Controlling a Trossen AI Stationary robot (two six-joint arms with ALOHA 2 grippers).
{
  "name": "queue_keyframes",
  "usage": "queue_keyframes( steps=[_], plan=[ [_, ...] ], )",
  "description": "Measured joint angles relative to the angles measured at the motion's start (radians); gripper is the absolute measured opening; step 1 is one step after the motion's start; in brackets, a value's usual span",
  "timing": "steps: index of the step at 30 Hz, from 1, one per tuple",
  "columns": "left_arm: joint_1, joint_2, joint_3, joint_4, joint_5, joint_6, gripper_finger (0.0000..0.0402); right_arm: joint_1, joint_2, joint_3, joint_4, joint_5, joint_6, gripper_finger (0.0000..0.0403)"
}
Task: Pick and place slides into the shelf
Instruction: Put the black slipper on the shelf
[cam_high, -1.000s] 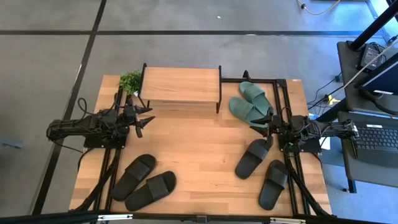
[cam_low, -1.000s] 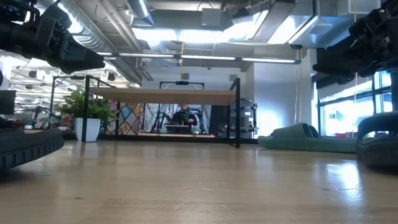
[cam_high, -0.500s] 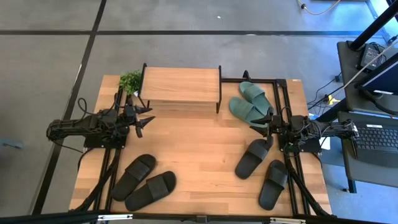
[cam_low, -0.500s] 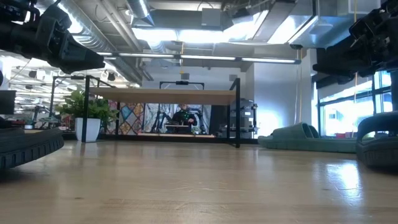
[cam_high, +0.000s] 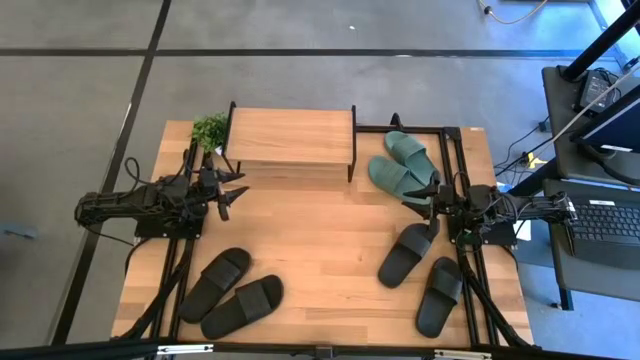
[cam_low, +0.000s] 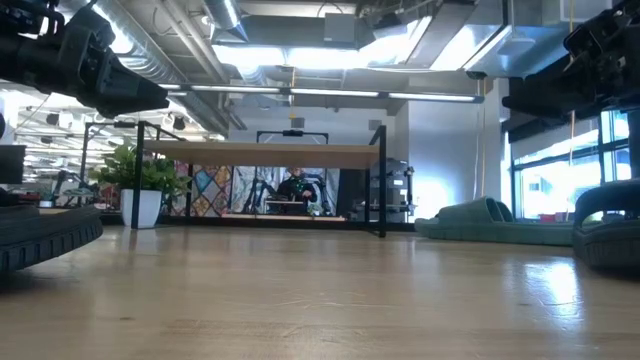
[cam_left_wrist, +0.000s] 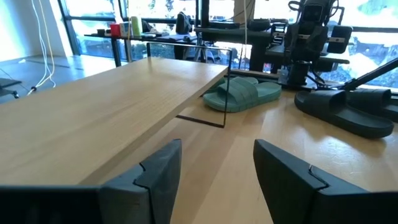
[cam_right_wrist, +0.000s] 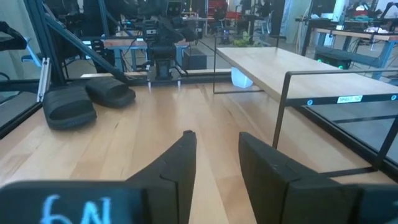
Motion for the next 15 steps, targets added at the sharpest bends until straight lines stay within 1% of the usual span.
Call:
queue_keyframes(
  steps=[4, 15],
  plan=[
    [0.000, 0.000, 0.000, 0.001, 0.000, -0.025, 0.0193, -0.002, 0.000, 0.000, 0.000, 0.000, 0.000, 0.0122],
    [0.000, 0.000, 0.000, 0.002, 0.000, -0.022, 0.0193, -0.002, 0.000, 0.000, 0.000, 0.000, 0.007, 0.0122]
  ],
)
